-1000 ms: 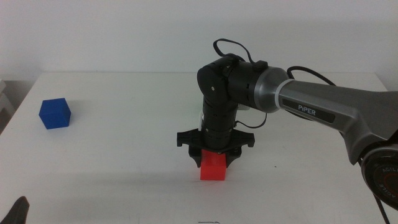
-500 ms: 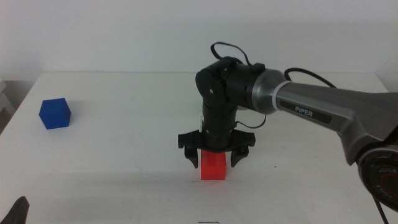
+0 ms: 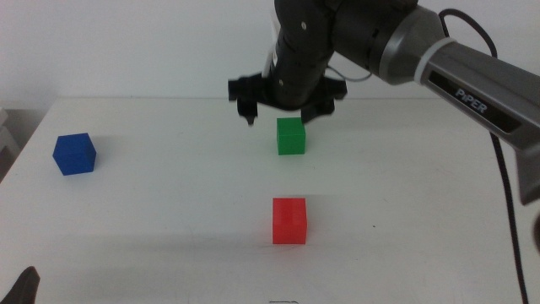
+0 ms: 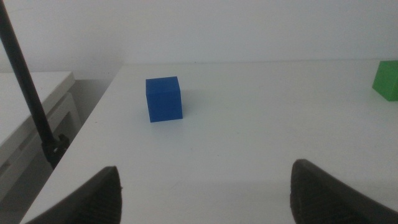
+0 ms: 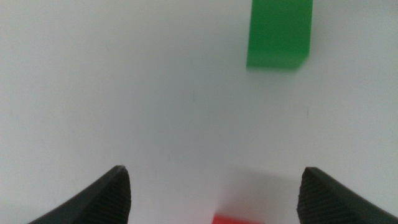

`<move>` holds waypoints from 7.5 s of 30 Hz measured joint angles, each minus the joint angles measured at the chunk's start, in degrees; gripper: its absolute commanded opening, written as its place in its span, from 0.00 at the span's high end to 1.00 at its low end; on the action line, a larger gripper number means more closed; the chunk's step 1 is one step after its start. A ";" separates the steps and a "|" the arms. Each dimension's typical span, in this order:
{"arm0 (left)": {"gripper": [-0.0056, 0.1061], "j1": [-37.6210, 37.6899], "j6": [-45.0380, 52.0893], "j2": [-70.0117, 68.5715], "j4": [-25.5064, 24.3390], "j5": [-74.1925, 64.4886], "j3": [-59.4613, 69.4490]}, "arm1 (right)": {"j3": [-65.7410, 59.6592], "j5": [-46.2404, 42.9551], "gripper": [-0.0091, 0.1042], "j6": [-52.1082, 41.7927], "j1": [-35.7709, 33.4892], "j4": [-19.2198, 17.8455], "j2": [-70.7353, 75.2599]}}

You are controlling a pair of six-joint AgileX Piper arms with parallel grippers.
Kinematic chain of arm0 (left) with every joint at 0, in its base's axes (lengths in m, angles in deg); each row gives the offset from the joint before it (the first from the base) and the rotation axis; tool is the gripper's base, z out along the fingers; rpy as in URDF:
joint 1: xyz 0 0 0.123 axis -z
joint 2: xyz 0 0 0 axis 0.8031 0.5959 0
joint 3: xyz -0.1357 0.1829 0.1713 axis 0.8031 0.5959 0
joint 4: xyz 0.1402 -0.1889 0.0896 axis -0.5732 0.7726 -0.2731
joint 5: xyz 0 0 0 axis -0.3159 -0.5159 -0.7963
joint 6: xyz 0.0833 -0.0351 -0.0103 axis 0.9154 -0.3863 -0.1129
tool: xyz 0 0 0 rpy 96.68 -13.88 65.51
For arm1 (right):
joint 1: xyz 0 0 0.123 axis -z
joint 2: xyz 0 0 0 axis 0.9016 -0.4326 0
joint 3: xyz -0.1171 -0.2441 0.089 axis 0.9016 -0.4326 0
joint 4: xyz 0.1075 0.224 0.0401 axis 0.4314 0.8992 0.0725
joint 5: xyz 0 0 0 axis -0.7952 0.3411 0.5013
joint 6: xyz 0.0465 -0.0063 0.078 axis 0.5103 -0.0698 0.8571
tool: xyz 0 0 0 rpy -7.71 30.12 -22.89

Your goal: Stack red cubes first, then green, then blue cubes in a specific spot.

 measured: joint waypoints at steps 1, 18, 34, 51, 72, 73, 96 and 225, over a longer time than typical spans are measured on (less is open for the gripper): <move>0.12 0.00 0.00 0.00 0.00 0.00 0.00 | 1.48 -0.26 0.09 -0.39 0.38 -0.20 -0.71; 0.12 0.00 0.00 0.00 0.00 0.00 0.00 | 18.79 -3.65 0.09 -8.71 7.25 -1.75 -19.55; 0.12 0.00 0.00 0.00 0.00 0.00 0.00 | 19.27 -10.92 0.09 -8.71 8.12 -4.92 -24.83; 0.12 0.00 0.00 0.00 0.00 0.00 0.00 | 19.27 -11.27 0.39 -8.26 8.16 -5.81 -26.25; 0.12 0.00 0.00 0.00 0.00 0.00 0.00 | 19.30 -7.99 0.93 -7.22 8.23 -6.83 -26.57; 0.12 0.00 0.00 0.00 0.00 0.00 0.00 | 19.30 -7.12 0.93 -7.22 8.17 -6.89 -26.32; 0.12 0.00 0.00 -0.04 0.00 0.00 0.00 | 5.48 -1.47 0.93 2.67 -2.54 -16.32 -3.14; 0.12 0.00 0.00 -0.04 0.00 0.00 0.00 | -61.38 -21.87 0.09 -50.69 12.22 17.88 70.85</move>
